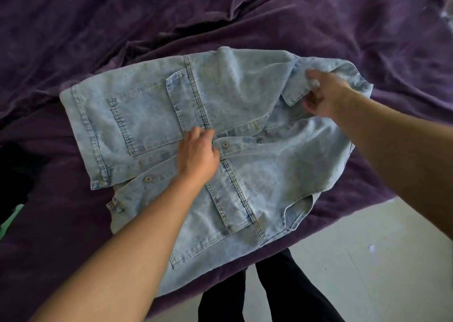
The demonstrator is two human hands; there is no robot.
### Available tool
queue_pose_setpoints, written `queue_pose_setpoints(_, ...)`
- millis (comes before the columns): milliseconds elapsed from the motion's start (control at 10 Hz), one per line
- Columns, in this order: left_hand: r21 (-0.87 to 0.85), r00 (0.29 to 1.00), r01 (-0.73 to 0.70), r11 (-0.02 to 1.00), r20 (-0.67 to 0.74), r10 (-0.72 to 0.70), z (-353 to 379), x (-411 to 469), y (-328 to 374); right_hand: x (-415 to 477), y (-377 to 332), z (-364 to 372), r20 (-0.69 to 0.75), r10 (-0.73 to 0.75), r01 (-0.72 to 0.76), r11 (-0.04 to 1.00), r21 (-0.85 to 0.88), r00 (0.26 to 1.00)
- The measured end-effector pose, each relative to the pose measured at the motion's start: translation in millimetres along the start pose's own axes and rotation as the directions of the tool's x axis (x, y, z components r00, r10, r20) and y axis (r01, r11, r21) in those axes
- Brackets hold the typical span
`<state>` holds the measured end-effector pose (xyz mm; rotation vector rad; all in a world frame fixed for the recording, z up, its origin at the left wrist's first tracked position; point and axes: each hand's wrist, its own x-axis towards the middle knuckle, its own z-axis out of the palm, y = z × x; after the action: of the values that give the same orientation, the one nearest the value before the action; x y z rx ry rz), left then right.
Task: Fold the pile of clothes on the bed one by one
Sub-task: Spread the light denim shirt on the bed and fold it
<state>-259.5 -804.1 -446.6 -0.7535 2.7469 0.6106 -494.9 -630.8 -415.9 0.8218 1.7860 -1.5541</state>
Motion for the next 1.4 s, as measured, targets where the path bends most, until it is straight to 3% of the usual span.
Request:
queue_pose_setpoints(100, 0.021, 1.000, -0.025, 0.999, 0.018, 0.024, 6.2, 10.9, 18.5, 2.4, -27.0, -16.9, -0.155, -0.257, 0.276, 0.955, 0.113, 0.954)
queue_pose_setpoints(200, 0.076, 0.995, -0.039, 0.996, 0.093, 0.032, 11.6, 18.7, 31.4, 9.6, -44.6, -44.7, -0.126, -0.266, 0.290, 0.925, 0.245, 0.956)
queue_pose_setpoints(300, 0.121, 0.982, 0.037, 0.992, 0.181, -0.059, 18.1, 25.8, 37.6, 15.3, -29.2, -60.1, 0.071, -0.080, 0.094, 0.969, -0.227, 0.994)
queue_pose_setpoints(400, 0.190, 0.967, 0.081, 0.978, 0.223, -0.123, 26.9, 30.2, 38.6, 23.4, -3.0, -68.8, 0.275, -0.121, 0.286, 0.089, -0.954, 0.954)
queue_pose_setpoints(500, 0.155, 0.955, 0.060, 0.986, 0.278, -0.102, 29.9, 29.7, 42.0, 15.8, 12.3, -66.0, 0.365, 0.011, 0.357, -0.235, -0.904, 0.931)
queue_pose_setpoints(600, -0.056, 0.988, -0.030, 0.998, 0.148, 0.038, 26.1, 16.7, 45.6, 3.2, 28.7, -71.4, 0.477, -0.152, 0.405, -0.349, -0.845, 0.865)
queue_pose_setpoints(700, -0.238, 0.991, -0.049, 0.970, -0.132, 0.017, 19.5, 1.9, 44.8, -13.0, 46.7, -95.3, 0.554, -0.652, 0.526, -0.269, -0.807, 0.518)
queue_pose_setpoints(800, -0.204, 0.996, 0.030, 0.978, -0.076, -0.046, 16.6, 4.8, 47.5, -18.8, 61.5, -110.0, 0.463, -0.675, 0.459, -0.202, -0.865, 0.575)
queue_pose_setpoints(900, -0.093, 0.987, 0.142, 0.986, -0.062, -0.148, 14.7, 20.5, 53.3, -13.2, 73.6, -130.1, 0.403, -0.535, 0.407, -0.117, -0.906, 0.743)
queue_pose_setpoints(1000, -0.091, 0.992, 0.075, 0.993, -0.092, -0.083, 13.0, 40.2, 67.4, -4.2, 72.2, -149.2, 0.091, -0.731, 0.410, 0.271, -0.871, 0.676)
queue_pose_setpoints(1100, -0.096, 0.999, -0.043, 0.994, -0.028, 0.041, 12.1, 59.2, 90.7, 0.8, 71.8, -151.4, -0.179, -0.487, 0.247, 0.684, -0.686, 0.855)
queue_pose_setpoints(1200, -0.094, 0.981, -0.189, 0.978, -0.066, 0.183, 8.0, 85.7, 132.9, 3.5, 79.6, -144.6, -0.126, -0.555, 0.241, 0.540, -0.806, 0.822)
queue_pose_setpoints(1300, -0.059, 0.910, -0.393, 0.918, -0.167, 0.379, 0.2, 116.4, 178.8, 14.8, 66.8, -128.7, 0.195, -0.758, 0.469, 0.162, -0.868, 0.623)
queue_pose_setpoints(1400, 0.088, 0.821, -0.552, 0.829, -0.113, 0.559, 3.6, 148.9, 217.2, 36.9, 37.5, -124.1, 0.355, -0.574, 0.492, 0.097, -0.865, 0.738)
